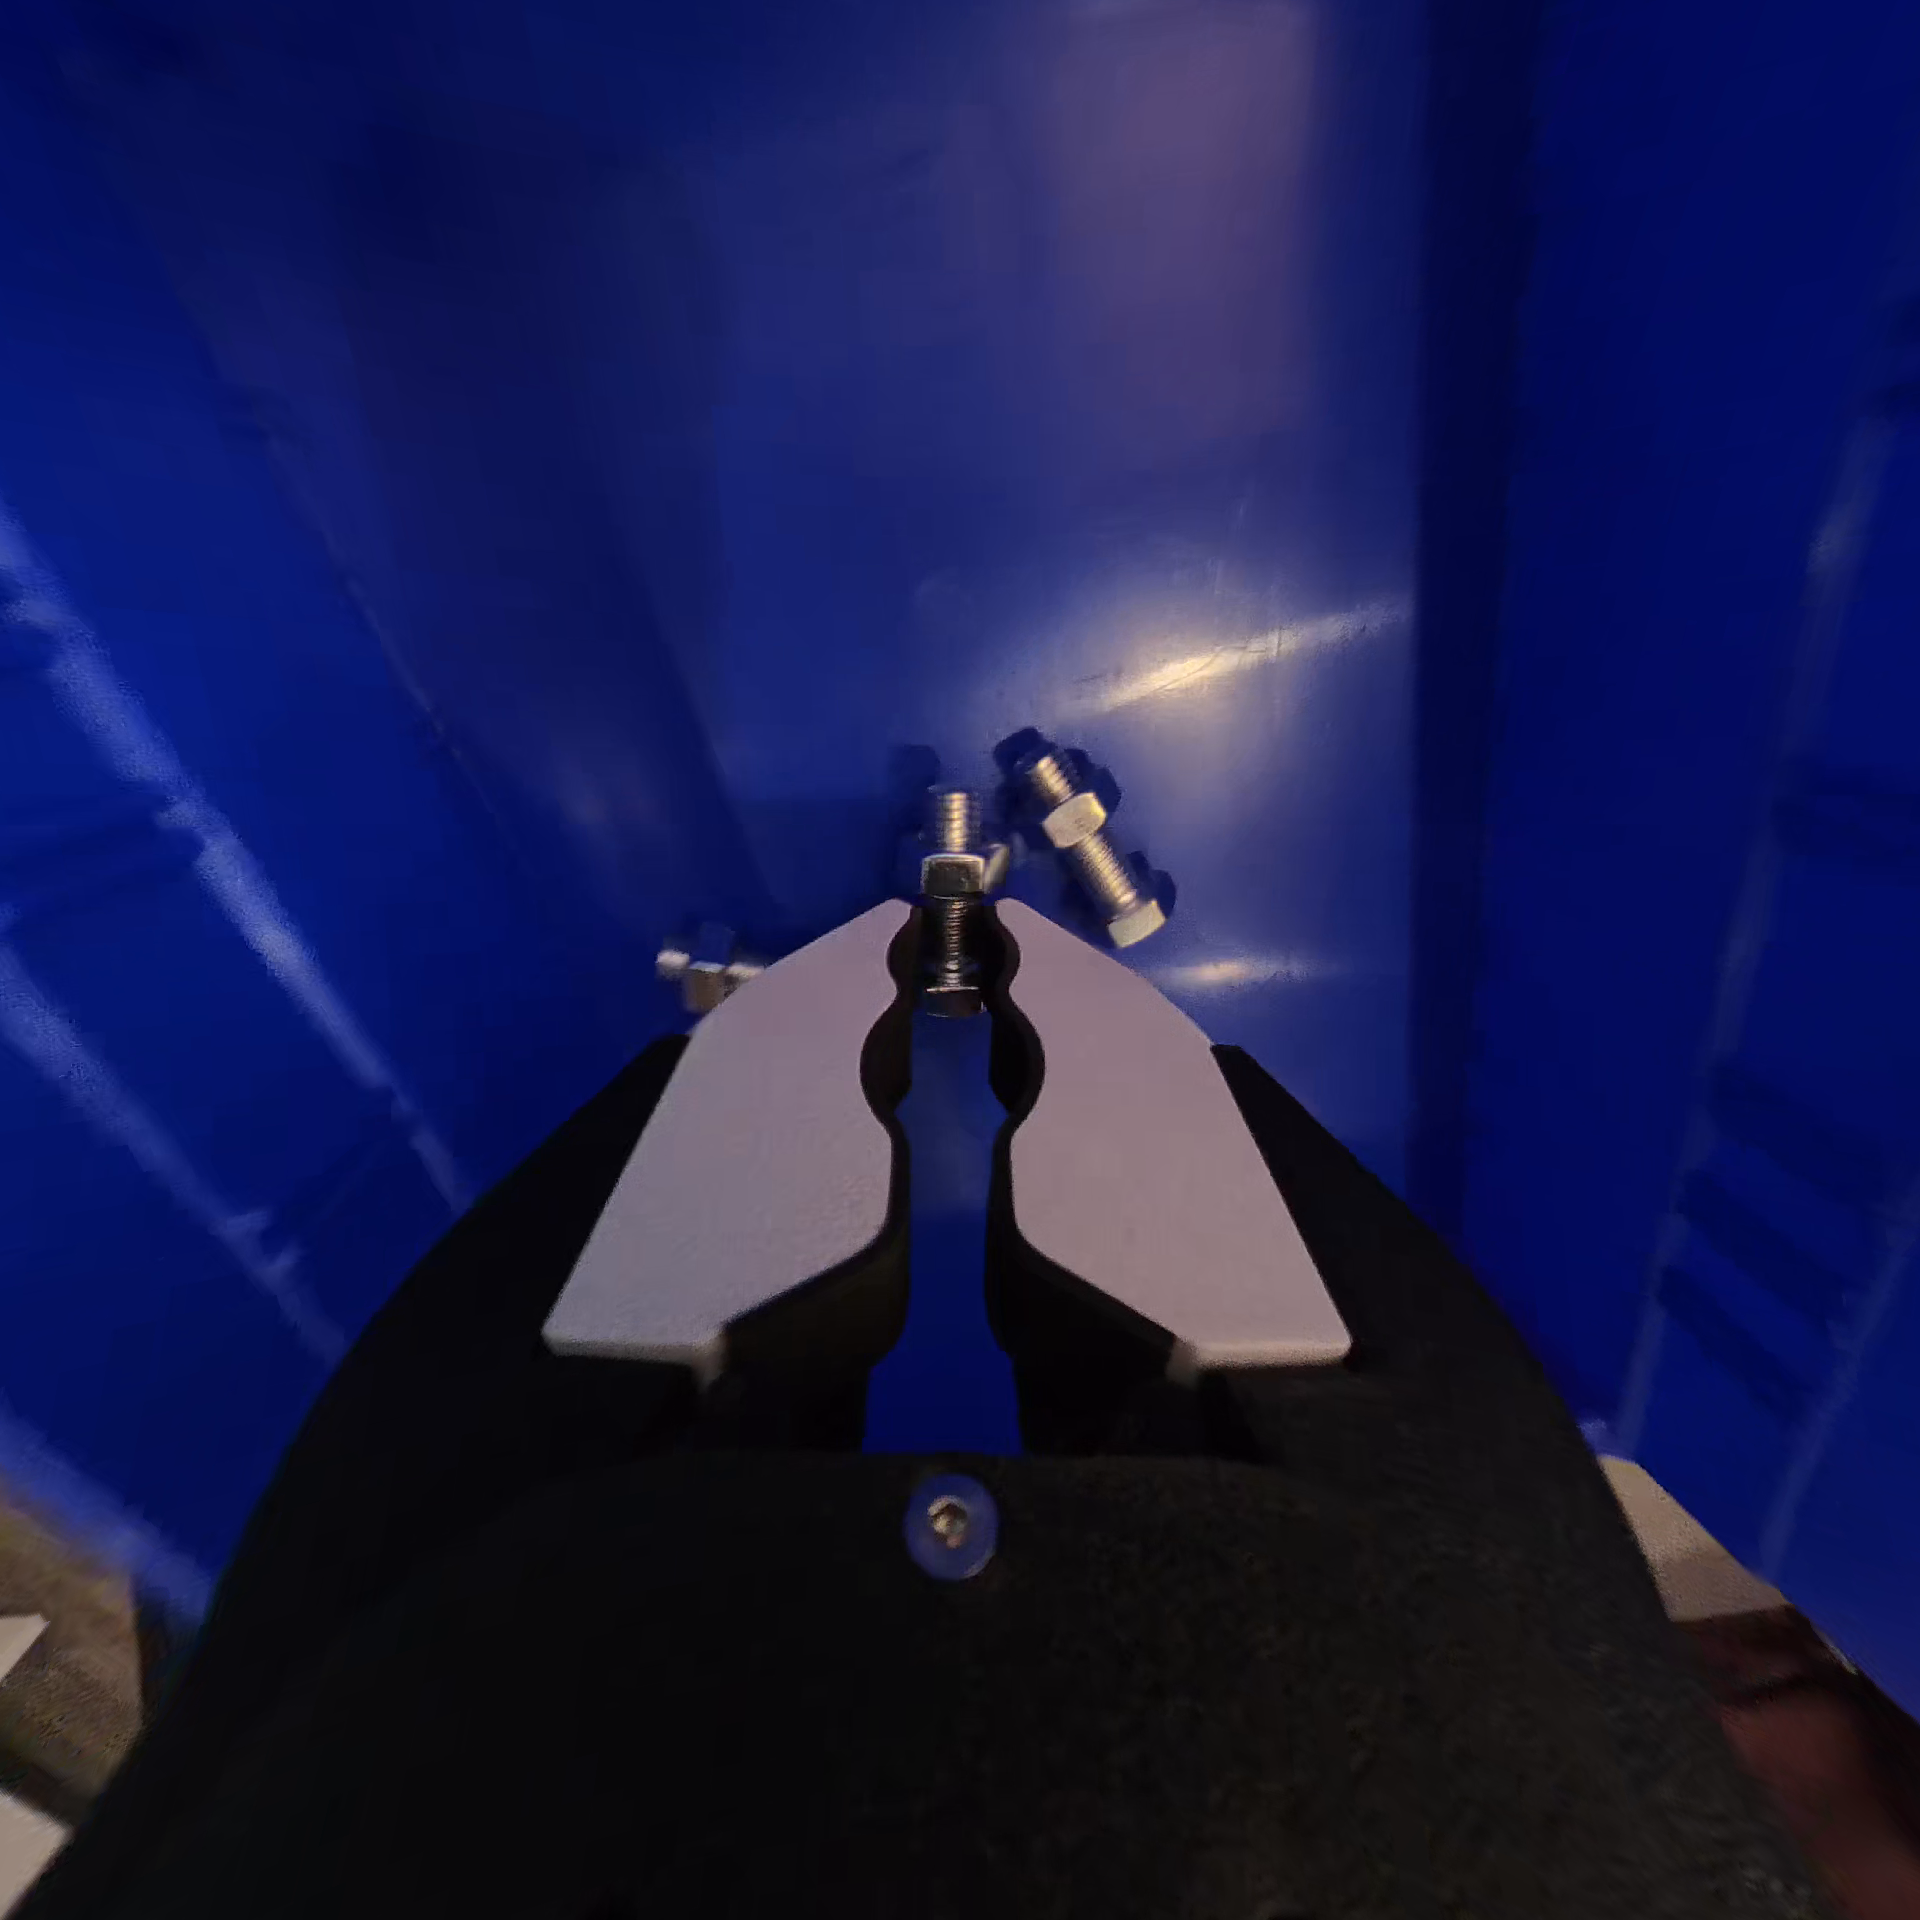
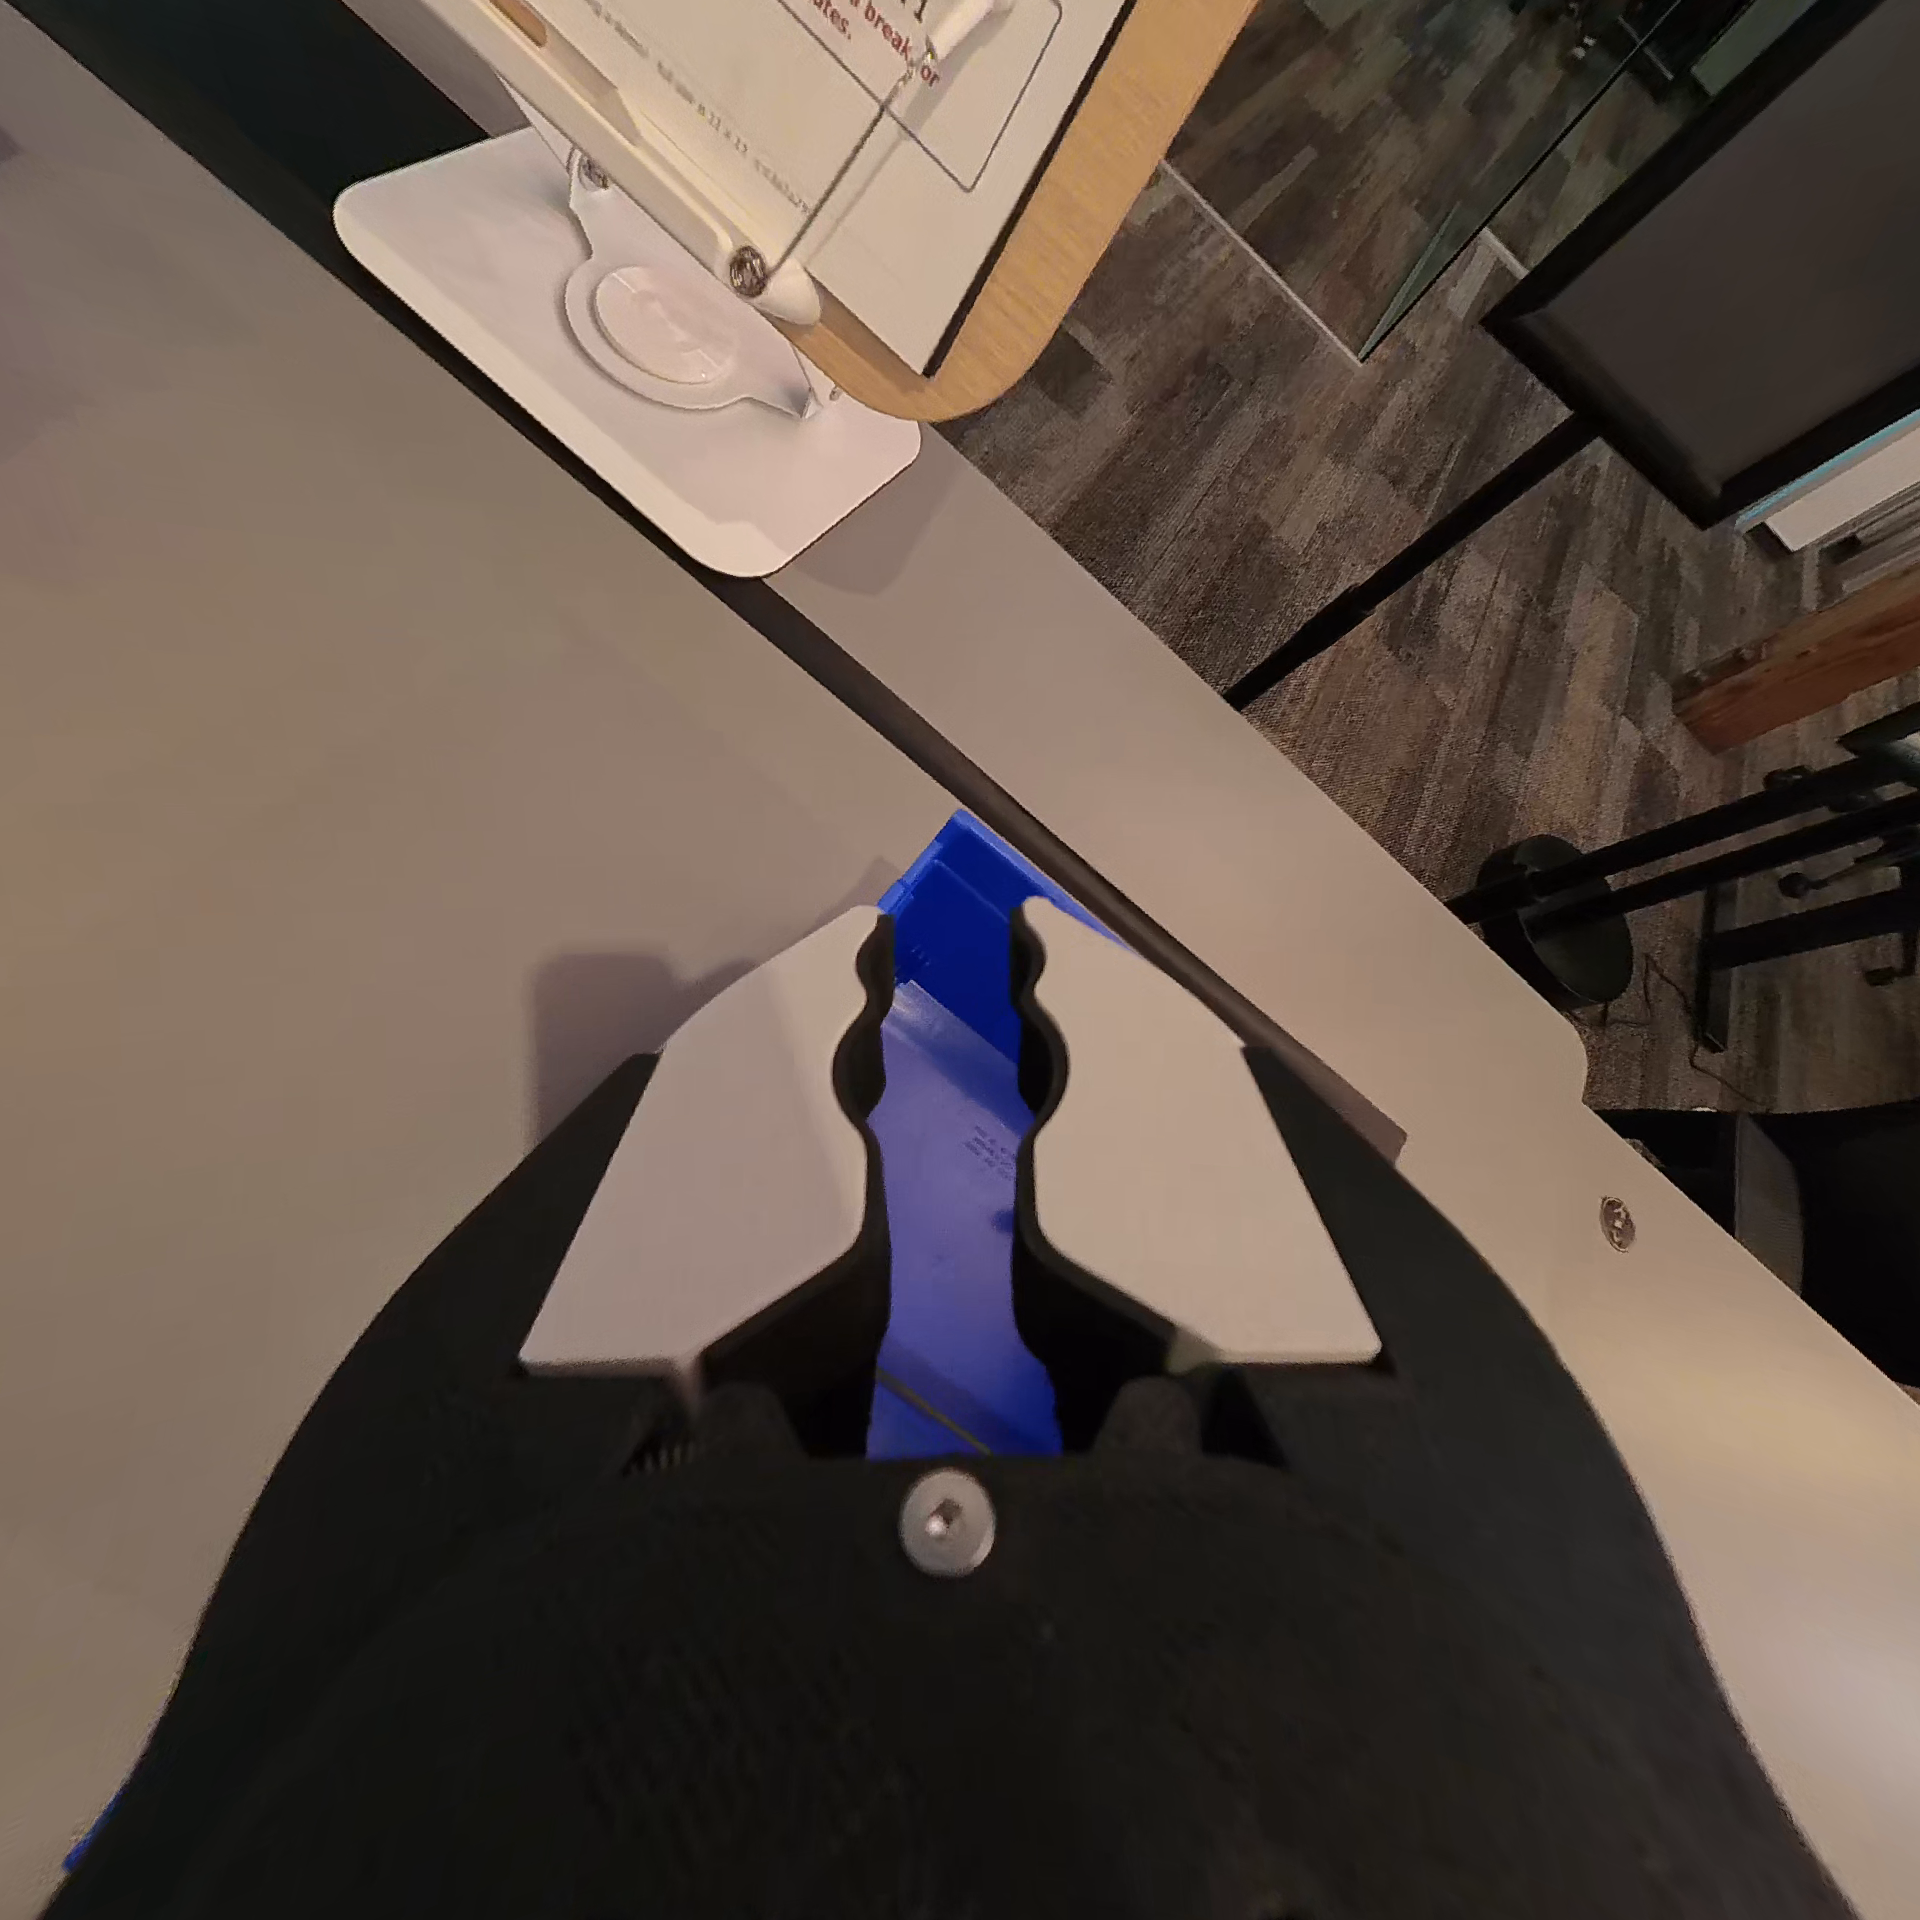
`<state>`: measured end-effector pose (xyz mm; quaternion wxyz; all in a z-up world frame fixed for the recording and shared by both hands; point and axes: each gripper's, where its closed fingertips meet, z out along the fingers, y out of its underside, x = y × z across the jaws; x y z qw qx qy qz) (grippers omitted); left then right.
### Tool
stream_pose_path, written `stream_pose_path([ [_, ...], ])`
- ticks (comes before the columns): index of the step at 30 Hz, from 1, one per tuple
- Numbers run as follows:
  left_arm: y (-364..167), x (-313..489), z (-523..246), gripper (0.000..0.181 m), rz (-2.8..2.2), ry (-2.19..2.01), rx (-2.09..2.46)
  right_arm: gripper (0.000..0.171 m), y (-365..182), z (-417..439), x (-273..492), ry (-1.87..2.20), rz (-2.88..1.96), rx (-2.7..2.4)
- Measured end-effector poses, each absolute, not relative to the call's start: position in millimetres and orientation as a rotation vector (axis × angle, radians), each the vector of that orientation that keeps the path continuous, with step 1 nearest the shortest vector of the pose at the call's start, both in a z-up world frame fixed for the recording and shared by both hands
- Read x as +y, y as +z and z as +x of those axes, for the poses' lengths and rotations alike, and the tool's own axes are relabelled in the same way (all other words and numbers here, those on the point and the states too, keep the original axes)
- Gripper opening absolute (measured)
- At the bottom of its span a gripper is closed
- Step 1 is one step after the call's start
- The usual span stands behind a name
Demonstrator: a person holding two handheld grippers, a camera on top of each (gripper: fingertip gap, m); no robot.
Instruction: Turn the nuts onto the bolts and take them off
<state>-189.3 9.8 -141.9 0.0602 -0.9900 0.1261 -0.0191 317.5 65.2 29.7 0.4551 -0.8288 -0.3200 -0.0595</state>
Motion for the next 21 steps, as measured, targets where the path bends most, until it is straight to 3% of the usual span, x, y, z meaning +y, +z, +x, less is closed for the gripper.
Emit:
stream_pose_path([
  [5, -47, 24, -167, 0.01, -2.58, -0.219, 0.41, 0.021, 67, 285, 54, -0.066, -1.847, -0.797],
  [11, 94, -39, 8, 0.009, -1.65, -0.833, 1.029, 0.014, 144, 144, -60, 0.88, -1.219, -1.047],
  [15, 103, -82, 82, 0.009, -1.443, -0.936, 1.202, 0.016, 161, 118, -108, 1.185, -1.064, -1.092],
  [21, 107, -106, 116, 0.009, -1.35, -1.026, 1.23, 0.019, 146, 107, -106, 1.089, -1.105, -1.161],
])
